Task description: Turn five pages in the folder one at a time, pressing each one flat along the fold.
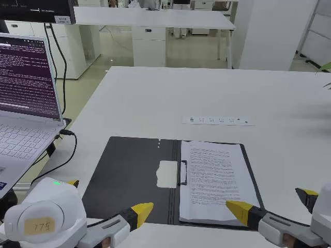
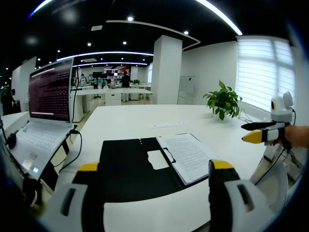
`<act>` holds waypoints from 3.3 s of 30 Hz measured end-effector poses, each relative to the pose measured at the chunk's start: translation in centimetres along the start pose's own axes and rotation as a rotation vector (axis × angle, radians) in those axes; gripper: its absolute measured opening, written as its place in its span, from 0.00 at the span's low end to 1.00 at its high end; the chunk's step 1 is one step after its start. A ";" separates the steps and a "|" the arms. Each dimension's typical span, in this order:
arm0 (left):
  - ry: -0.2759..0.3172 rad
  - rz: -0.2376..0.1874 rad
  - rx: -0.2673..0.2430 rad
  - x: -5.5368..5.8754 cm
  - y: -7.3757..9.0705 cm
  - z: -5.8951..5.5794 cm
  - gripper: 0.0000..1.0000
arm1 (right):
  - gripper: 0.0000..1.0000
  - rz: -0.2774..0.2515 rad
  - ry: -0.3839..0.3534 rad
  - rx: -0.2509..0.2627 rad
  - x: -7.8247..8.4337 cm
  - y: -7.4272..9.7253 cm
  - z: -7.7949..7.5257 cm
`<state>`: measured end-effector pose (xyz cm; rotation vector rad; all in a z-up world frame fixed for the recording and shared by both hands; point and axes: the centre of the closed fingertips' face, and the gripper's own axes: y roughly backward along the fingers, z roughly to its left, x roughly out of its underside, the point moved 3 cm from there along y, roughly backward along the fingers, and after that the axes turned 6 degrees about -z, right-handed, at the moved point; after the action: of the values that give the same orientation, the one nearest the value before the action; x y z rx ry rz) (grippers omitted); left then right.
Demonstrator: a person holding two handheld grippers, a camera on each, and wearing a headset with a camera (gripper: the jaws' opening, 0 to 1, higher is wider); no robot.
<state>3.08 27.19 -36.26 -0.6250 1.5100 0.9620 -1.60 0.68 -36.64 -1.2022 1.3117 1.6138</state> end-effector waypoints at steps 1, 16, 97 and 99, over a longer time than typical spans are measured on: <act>0.002 0.001 -0.001 0.0 -0.1 0.0 0.99 | 1.00 0.001 0.001 0.005 0.0 0.1 -0.2; 0.038 0.008 -0.018 0.2 -0.4 0.6 0.99 | 1.00 0.008 -0.007 0.003 0.2 -0.3 -0.4; 0.030 0.072 0.032 3.4 -1.0 -2.1 0.97 | 1.00 0.084 0.034 -0.057 4.5 -1.6 0.6; 0.024 0.074 0.038 3.4 -1.3 -2.3 0.97 | 1.00 0.087 0.033 -0.057 4.6 -1.7 0.5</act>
<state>2.34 25.08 -39.92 -0.5580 1.5786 0.9830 -1.54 1.48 -41.55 -1.2258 1.3644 1.7100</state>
